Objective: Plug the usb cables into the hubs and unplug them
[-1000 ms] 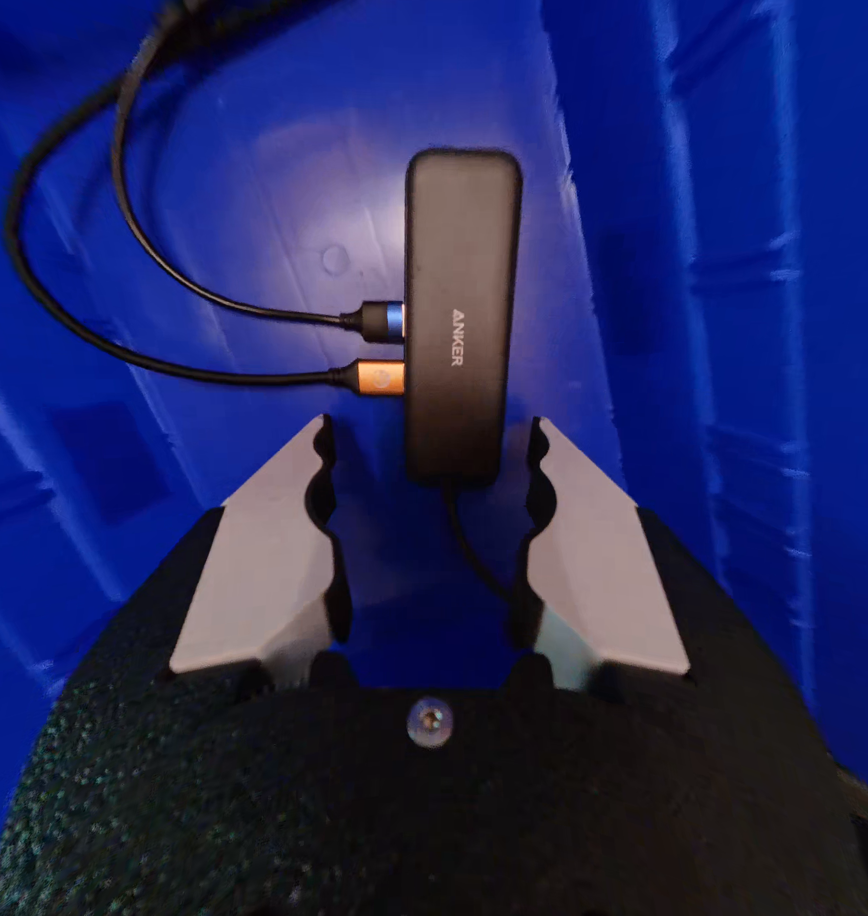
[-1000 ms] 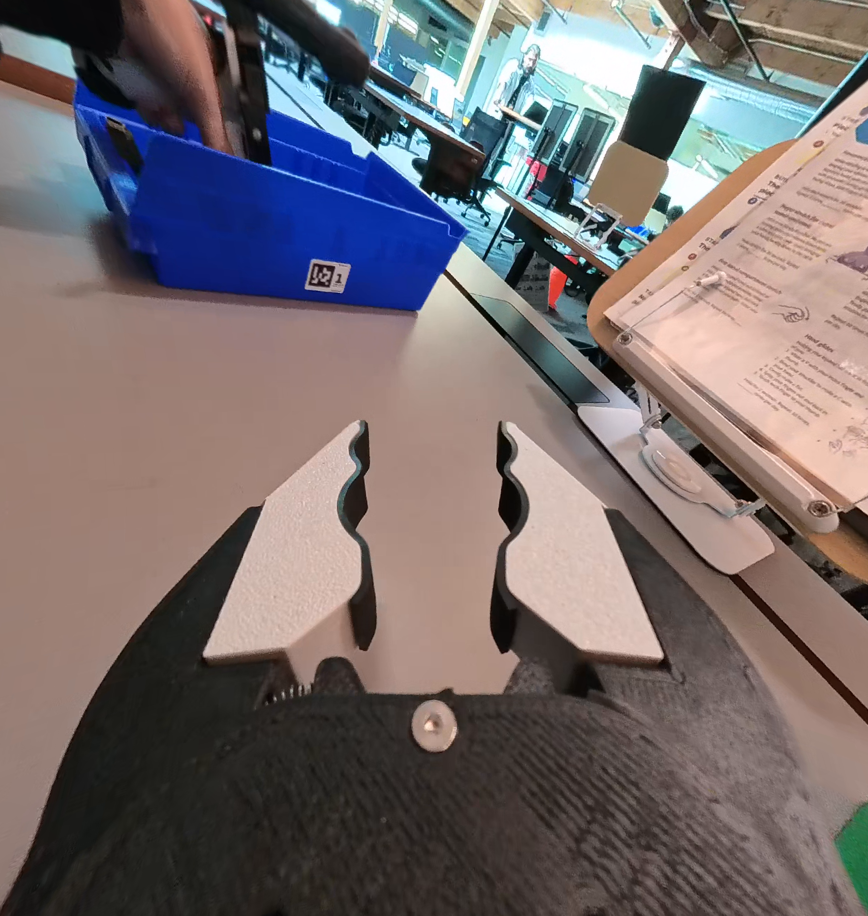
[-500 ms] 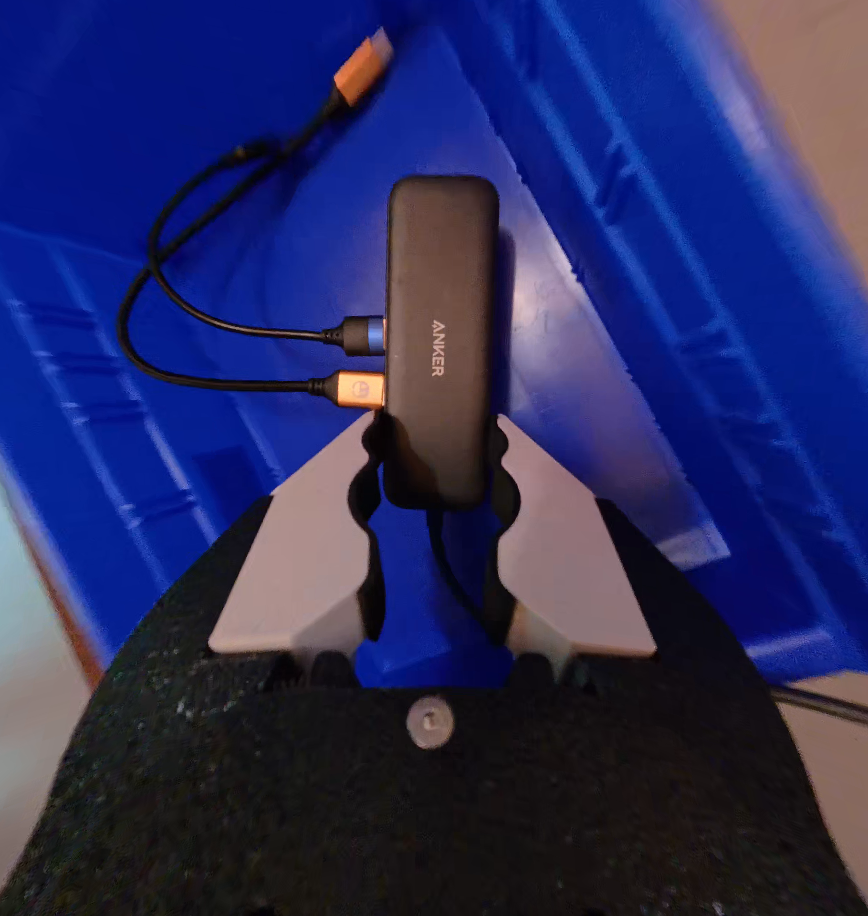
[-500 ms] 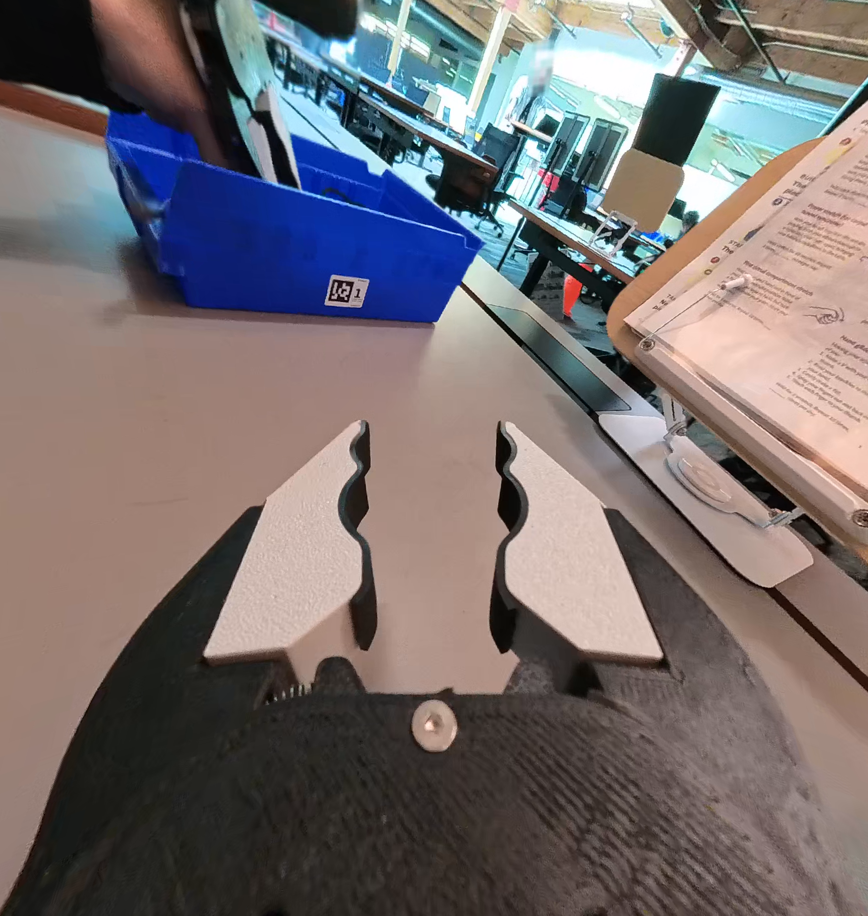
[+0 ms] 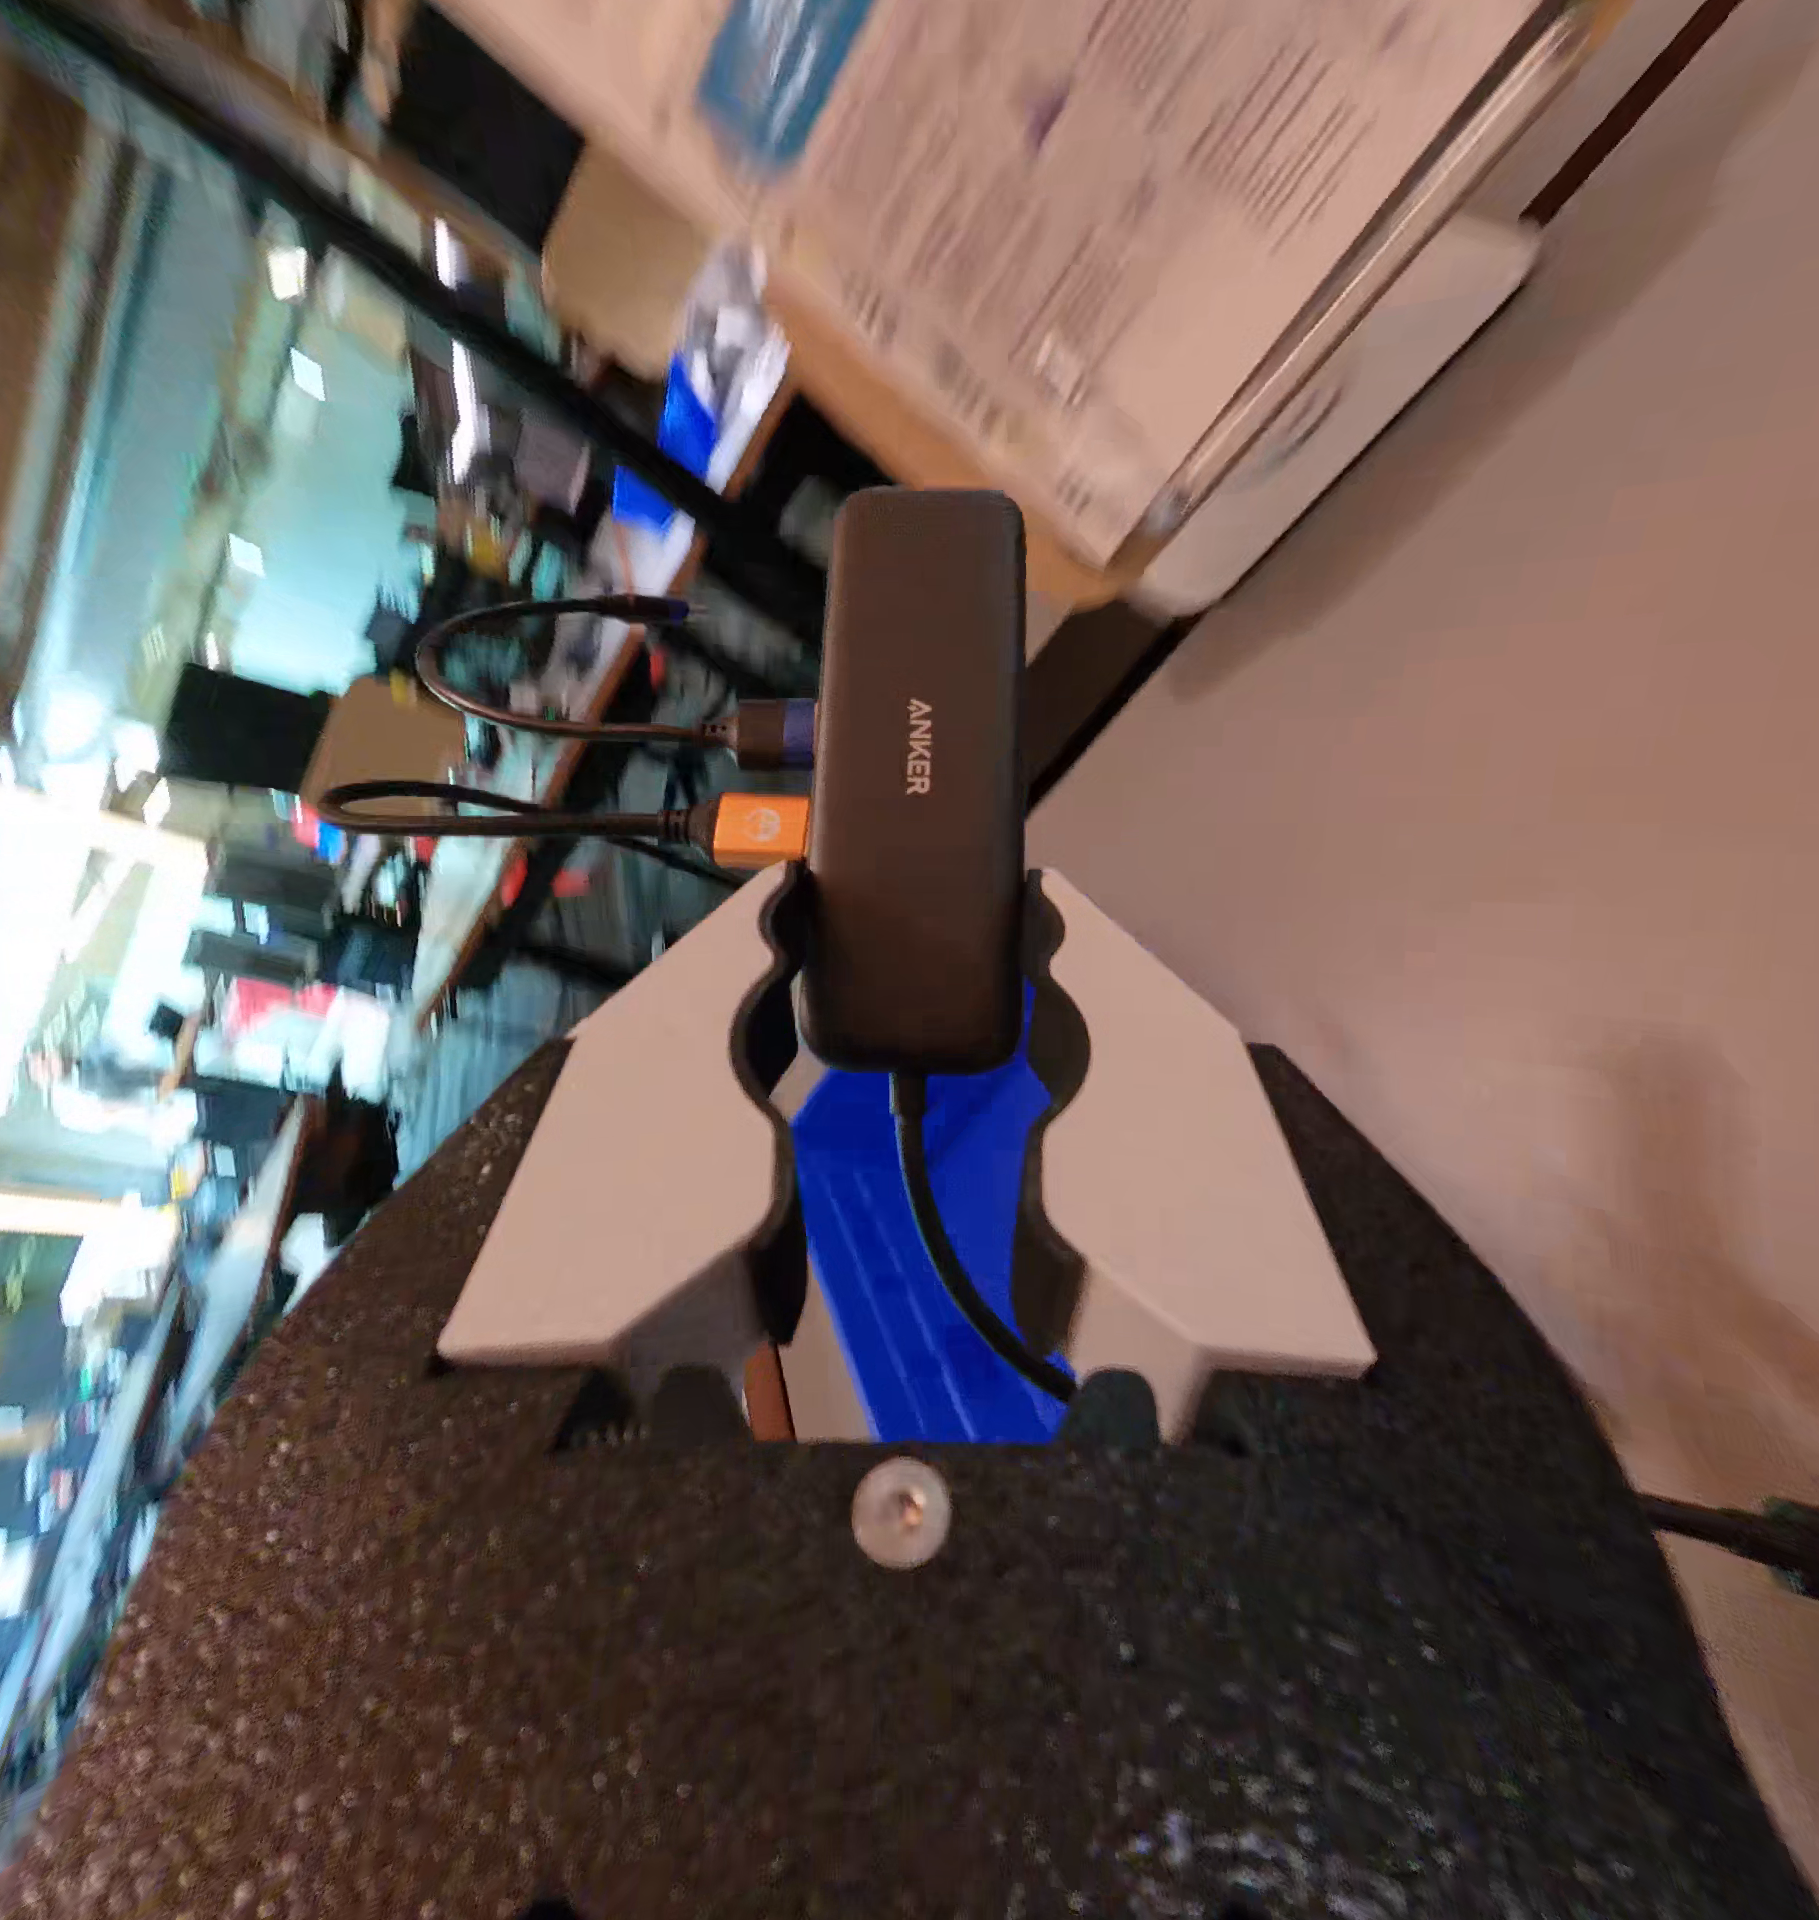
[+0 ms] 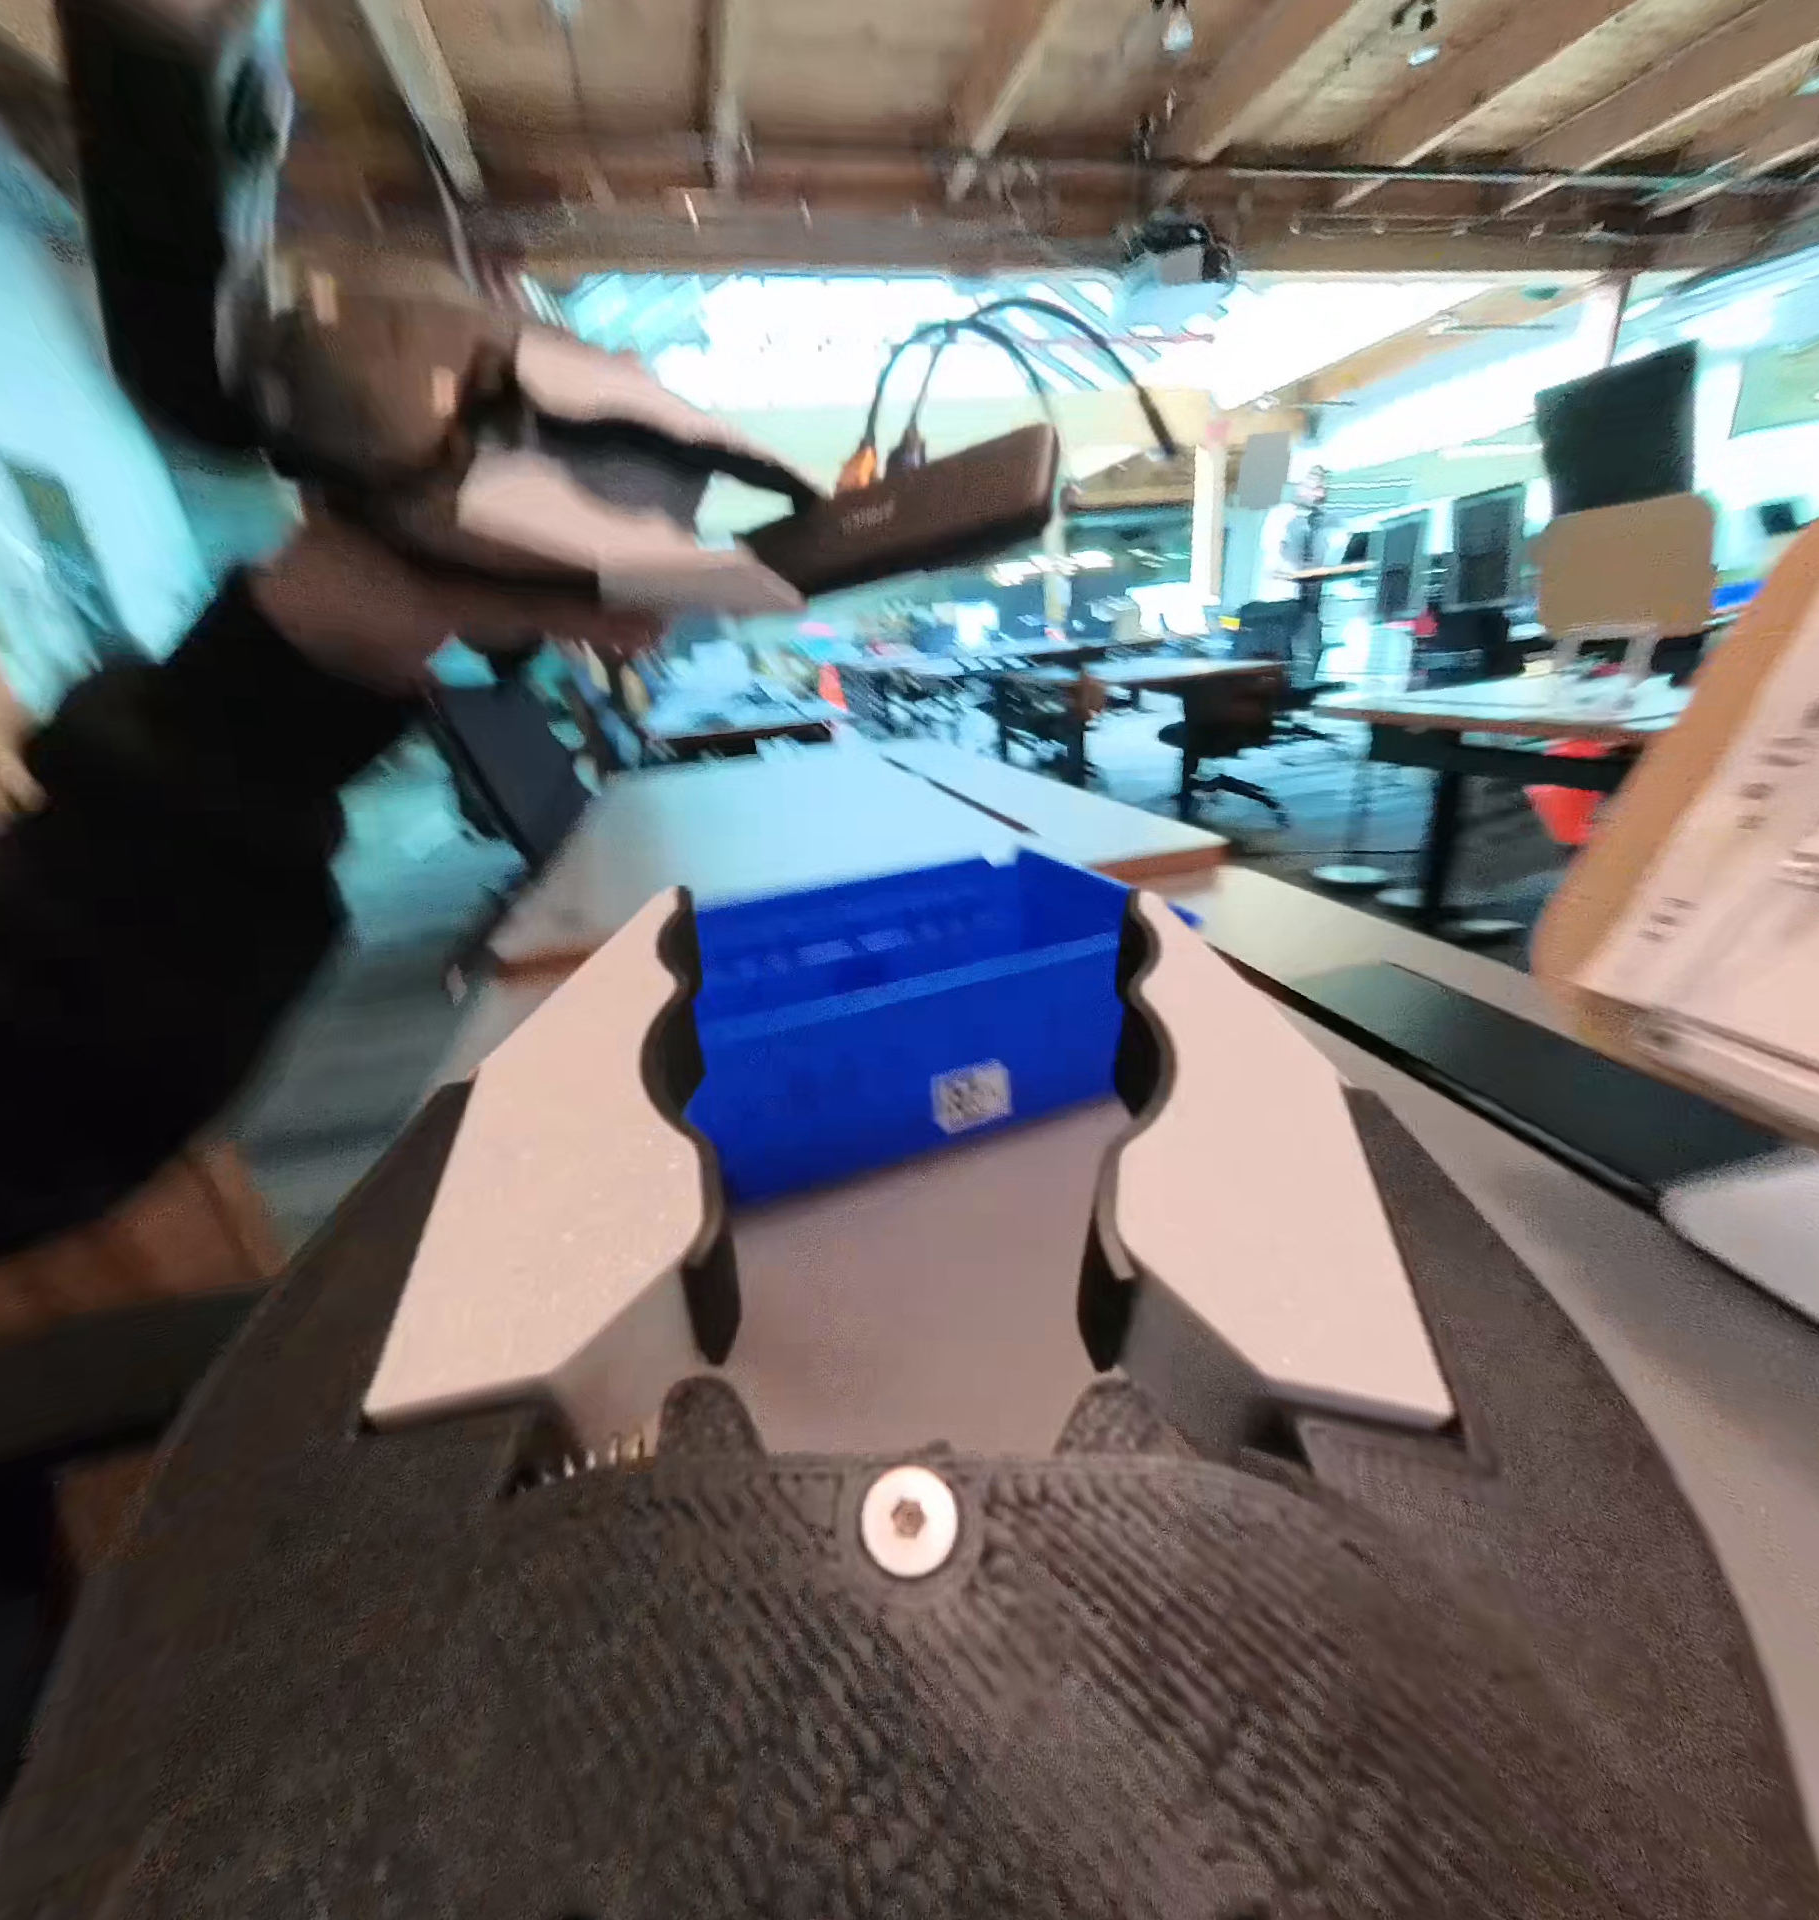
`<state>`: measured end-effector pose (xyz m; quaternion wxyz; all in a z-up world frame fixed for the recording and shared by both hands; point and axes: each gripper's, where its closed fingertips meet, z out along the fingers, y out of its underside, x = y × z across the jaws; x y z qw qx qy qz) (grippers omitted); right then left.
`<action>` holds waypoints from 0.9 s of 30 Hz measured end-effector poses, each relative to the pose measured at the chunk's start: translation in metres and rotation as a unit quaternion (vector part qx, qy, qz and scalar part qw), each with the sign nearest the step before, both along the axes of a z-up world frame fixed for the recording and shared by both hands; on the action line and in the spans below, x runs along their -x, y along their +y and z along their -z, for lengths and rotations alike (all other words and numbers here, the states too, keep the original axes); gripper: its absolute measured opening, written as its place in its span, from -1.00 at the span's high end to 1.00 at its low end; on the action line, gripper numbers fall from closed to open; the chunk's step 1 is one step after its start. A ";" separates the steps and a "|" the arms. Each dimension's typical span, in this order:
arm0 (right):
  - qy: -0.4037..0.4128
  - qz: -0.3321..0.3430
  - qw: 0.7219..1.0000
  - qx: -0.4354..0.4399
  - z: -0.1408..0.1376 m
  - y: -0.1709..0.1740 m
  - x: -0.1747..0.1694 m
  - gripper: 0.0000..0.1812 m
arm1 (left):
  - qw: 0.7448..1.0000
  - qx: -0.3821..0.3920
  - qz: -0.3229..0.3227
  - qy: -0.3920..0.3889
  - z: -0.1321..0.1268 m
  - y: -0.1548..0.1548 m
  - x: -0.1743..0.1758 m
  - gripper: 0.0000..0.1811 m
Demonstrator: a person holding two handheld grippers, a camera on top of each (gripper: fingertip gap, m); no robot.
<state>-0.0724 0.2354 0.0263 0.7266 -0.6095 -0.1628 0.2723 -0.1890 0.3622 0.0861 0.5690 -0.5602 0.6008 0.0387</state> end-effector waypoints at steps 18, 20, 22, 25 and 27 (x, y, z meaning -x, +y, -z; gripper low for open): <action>0.203 -0.164 0.964 -0.052 -0.066 -0.016 -0.052 0.87 | 0.950 -0.026 0.295 -0.102 0.017 -0.138 -0.153 0.56; 0.240 -0.197 0.947 -0.078 -0.076 -0.027 -0.061 0.87 | 0.930 0.068 0.319 -0.170 0.006 -0.144 -0.151 0.49; 0.247 -0.227 0.938 -0.088 -0.080 -0.035 -0.061 0.87 | 0.901 0.165 0.347 -0.201 0.006 -0.149 -0.147 0.43; 0.206 -0.240 0.944 -0.093 -0.075 -0.039 -0.048 0.88 | 0.850 0.275 0.396 -0.212 0.009 -0.163 -0.141 0.45; 0.188 -0.257 0.944 -0.089 -0.071 -0.040 -0.037 0.87 | 0.834 0.308 0.402 -0.219 0.010 -0.164 -0.140 0.73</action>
